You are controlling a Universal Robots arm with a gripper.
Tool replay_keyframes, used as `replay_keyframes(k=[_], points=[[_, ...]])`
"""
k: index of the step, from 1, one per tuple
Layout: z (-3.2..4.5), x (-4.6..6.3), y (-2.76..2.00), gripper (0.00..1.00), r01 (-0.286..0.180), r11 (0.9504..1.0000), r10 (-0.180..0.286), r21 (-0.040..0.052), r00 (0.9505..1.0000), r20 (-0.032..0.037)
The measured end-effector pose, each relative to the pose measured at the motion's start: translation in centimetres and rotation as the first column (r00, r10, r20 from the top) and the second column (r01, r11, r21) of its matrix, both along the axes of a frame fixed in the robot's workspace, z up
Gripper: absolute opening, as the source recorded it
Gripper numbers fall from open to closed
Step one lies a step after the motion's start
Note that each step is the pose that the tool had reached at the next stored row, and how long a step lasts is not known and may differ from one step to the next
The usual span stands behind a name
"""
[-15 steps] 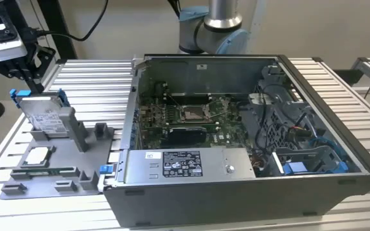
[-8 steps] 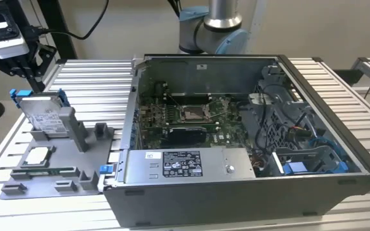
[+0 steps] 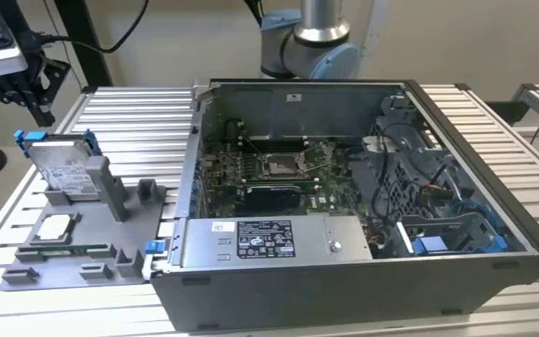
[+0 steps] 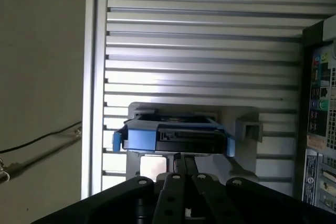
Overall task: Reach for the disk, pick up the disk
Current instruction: 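Reach for the disk, then pick up the disk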
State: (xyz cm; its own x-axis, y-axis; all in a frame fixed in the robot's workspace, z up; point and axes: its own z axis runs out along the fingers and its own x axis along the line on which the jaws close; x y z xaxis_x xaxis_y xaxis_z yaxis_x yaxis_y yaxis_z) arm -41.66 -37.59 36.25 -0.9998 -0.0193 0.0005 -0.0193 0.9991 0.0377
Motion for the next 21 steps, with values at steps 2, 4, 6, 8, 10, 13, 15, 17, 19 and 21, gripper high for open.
replay_keyframes(k=[2,4,6,8,10,13,15,17,19,21], points=[[-0.04,-0.8,0.25,0.00,0.000,1.0000,0.000,0.0000,1.0000,0.0000],[-0.09,-1.5,0.45,0.00,0.000,1.0000,0.000,0.0000,1.0000,0.0000],[-0.13,-2.1,0.61,0.00,0.000,1.0000,0.000,0.0000,1.0000,0.0000],[-0.16,-2.7,0.72,0.00,0.000,1.0000,0.000,0.0000,1.0000,0.0000],[-0.18,-3.1,0.77,0.00,0.000,1.0000,0.000,-0.0001,1.0000,0.0000],[-0.18,-3.1,0.77,0.00,-0.001,1.0000,0.001,0.0000,1.0000,-0.0001],[-0.18,-3.1,0.78,0.00,0.000,1.0000,0.000,0.0000,1.0000,0.0000],[-0.18,-3.1,0.78,0.00,-0.001,1.0000,0.001,0.0000,1.0000,0.0000],[-0.18,-3.1,0.77,0.00,-0.001,1.0000,0.001,0.0000,1.0000,0.0000],[-0.18,-3.1,0.78,0.00,0.000,1.0000,0.000,0.0000,1.0000,0.0000]])
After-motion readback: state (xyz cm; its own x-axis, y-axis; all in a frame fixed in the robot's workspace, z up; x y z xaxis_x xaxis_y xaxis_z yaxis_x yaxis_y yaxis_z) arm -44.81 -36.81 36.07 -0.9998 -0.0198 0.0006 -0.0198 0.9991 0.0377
